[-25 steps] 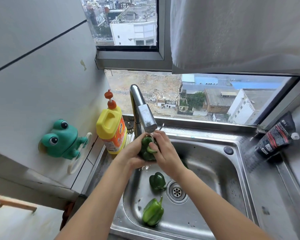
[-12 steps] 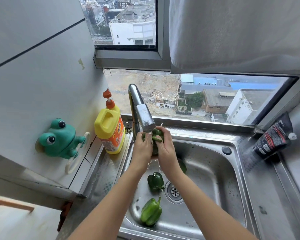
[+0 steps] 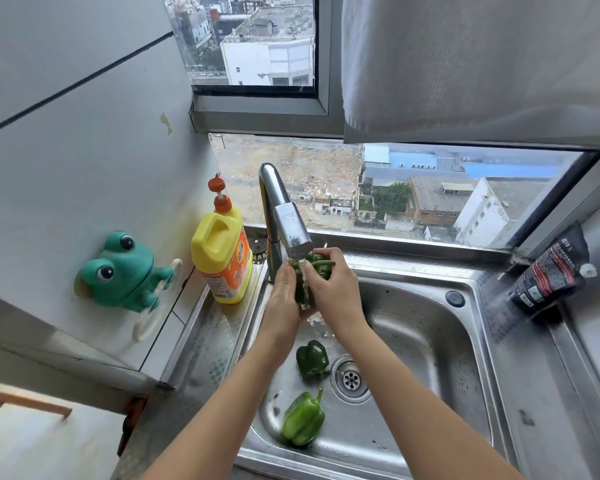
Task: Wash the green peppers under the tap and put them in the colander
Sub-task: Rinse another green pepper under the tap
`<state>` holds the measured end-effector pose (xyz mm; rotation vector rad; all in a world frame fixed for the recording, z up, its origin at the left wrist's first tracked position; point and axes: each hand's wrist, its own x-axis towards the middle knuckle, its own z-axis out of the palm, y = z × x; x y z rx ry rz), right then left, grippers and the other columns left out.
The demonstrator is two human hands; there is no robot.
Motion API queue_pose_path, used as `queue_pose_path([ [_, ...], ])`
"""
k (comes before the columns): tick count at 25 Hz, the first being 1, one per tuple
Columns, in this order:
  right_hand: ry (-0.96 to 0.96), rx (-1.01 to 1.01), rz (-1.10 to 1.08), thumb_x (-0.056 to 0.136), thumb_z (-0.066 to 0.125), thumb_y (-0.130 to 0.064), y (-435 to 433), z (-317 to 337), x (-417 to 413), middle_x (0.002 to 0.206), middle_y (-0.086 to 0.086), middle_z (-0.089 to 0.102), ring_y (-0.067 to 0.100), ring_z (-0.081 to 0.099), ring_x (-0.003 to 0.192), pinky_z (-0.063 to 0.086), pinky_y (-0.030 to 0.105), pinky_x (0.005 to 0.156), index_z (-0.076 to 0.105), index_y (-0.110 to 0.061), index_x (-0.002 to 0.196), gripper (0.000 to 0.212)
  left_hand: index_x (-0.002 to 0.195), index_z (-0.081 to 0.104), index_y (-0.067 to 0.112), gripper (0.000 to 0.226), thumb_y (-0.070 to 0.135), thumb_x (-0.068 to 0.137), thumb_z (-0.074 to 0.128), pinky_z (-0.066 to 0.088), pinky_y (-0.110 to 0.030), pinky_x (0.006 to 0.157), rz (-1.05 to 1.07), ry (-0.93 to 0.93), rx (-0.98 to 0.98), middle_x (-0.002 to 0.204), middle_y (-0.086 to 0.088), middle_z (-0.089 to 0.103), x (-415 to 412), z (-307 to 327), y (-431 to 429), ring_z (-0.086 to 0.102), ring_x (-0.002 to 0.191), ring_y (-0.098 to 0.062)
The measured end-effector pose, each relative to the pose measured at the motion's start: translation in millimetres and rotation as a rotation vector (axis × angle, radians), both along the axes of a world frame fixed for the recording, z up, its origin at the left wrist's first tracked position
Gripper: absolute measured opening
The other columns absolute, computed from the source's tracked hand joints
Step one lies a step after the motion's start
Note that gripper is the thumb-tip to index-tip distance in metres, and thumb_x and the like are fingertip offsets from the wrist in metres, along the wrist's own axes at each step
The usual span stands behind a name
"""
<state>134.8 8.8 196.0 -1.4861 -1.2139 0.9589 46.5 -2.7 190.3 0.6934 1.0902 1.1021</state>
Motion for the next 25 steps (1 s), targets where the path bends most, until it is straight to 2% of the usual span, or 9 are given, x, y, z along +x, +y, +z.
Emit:
queue_pose_path([
  [4, 0.027, -0.006, 0.204, 0.089, 0.058, -0.021, -0.4, 2.4, -2.0, 0.087, -0.003, 0.058, 0.010, 0.055, 0.078, 0.043, 0.021, 0.069, 0.047, -0.032, 0.095, 0.017, 0.128, 0.048, 0.020, 0.032, 0.031, 0.101, 0.038, 0.056, -0.032, 0.062, 0.010, 0.047, -0.036, 0.112, -0.006, 0.064, -5.1, 10.9, 7.0, 0.065, 0.096, -0.017],
  [8, 0.241, -0.077, 0.580, 0.086, 0.052, -0.008, -2.5, -2.9, 15.9, 0.107, -0.005, 0.056, 0.009, 0.053, 0.101, 0.042, 0.024, 0.089, 0.050, -0.024, 0.115, 0.032, 0.101, 0.061, 0.020, 0.020, 0.036, 0.094, 0.051, 0.055, -0.044, 0.076, -0.146, 0.046, -0.210, 0.099, -0.009, 0.067, -21.8, 24.8, 16.9, 0.064, 0.088, -0.022],
  [11, 0.491, -0.045, 0.479, 0.093, 0.044, 0.005, -5.4, -1.7, 17.9, 0.106, -0.012, 0.063, -0.006, 0.060, 0.098, 0.046, 0.013, 0.085, 0.057, -0.026, 0.112, 0.039, 0.094, 0.061, 0.020, 0.018, 0.035, 0.093, 0.052, 0.055, -0.042, 0.074, -0.065, -0.066, -0.190, 0.088, -0.006, 0.067, -12.1, 24.4, 13.1, 0.066, 0.079, -0.019],
  [15, 0.312, 0.132, 0.199, 0.093, 0.052, -0.021, -3.7, -9.2, -0.8, 0.089, -0.016, 0.066, -0.002, 0.060, 0.086, 0.044, 0.017, 0.081, 0.065, -0.037, 0.093, 0.020, 0.108, 0.057, 0.014, 0.027, 0.037, 0.096, 0.047, 0.058, -0.044, 0.074, 0.004, -0.008, -0.071, 0.106, -0.015, 0.067, -3.9, 9.9, 11.4, 0.069, 0.090, -0.024],
  [17, 0.411, 0.000, 0.215, 0.093, 0.054, -0.031, 1.3, -3.9, -0.1, 0.088, -0.006, 0.067, 0.008, 0.061, 0.083, 0.048, 0.026, 0.078, 0.068, -0.026, 0.092, 0.015, 0.107, 0.055, 0.015, 0.025, 0.035, 0.093, 0.054, 0.056, -0.047, 0.079, -0.004, 0.106, 0.042, 0.110, -0.017, 0.064, -7.0, 7.7, 12.6, 0.066, 0.096, -0.028],
  [19, 0.673, -0.258, 0.222, 0.093, 0.051, -0.041, 8.6, 4.4, 6.7, 0.089, 0.008, 0.071, 0.020, 0.067, 0.081, 0.055, 0.035, 0.078, 0.069, -0.011, 0.099, 0.036, 0.099, 0.059, 0.023, 0.030, 0.041, 0.077, 0.069, 0.058, -0.038, 0.078, -0.063, 0.250, 0.216, 0.098, -0.005, 0.068, -11.3, 13.7, 11.1, 0.067, 0.090, -0.020],
  [21, 0.923, -0.509, 0.174, 0.094, 0.049, -0.041, 13.4, 12.7, 11.4, 0.077, 0.011, 0.072, 0.024, 0.070, 0.069, 0.058, 0.033, 0.069, 0.069, -0.007, 0.090, 0.039, 0.098, 0.064, 0.031, 0.040, 0.046, 0.062, 0.074, 0.057, -0.027, 0.075, -0.147, 0.372, 0.382, 0.093, 0.005, 0.068, -15.2, 14.5, 8.3, 0.067, 0.087, -0.009],
  [23, 0.937, -0.580, 0.139, 0.096, 0.047, -0.033, 15.3, 10.1, 10.6, 0.073, 0.011, 0.071, 0.023, 0.069, 0.069, 0.058, 0.032, 0.068, 0.066, -0.008, 0.089, 0.032, 0.099, 0.065, 0.038, 0.036, 0.052, 0.066, 0.069, 0.054, -0.030, 0.083, -0.131, 0.504, 0.492, 0.098, 0.005, 0.066, -16.2, 7.5, 4.6, 0.064, 0.095, -0.010],
  [25, 0.850, -0.541, 0.009, 0.094, 0.050, -0.035, 15.9, 0.2, 2.9, 0.084, 0.015, 0.070, 0.028, 0.068, 0.080, 0.056, 0.041, 0.080, 0.066, -0.007, 0.094, 0.033, 0.100, 0.062, 0.045, 0.023, 0.054, 0.079, 0.056, 0.050, -0.030, 0.087, -0.045, 0.556, 0.527, 0.101, 0.007, 0.064, -11.5, 3.3, 1.0, 0.061, 0.100, -0.013],
])
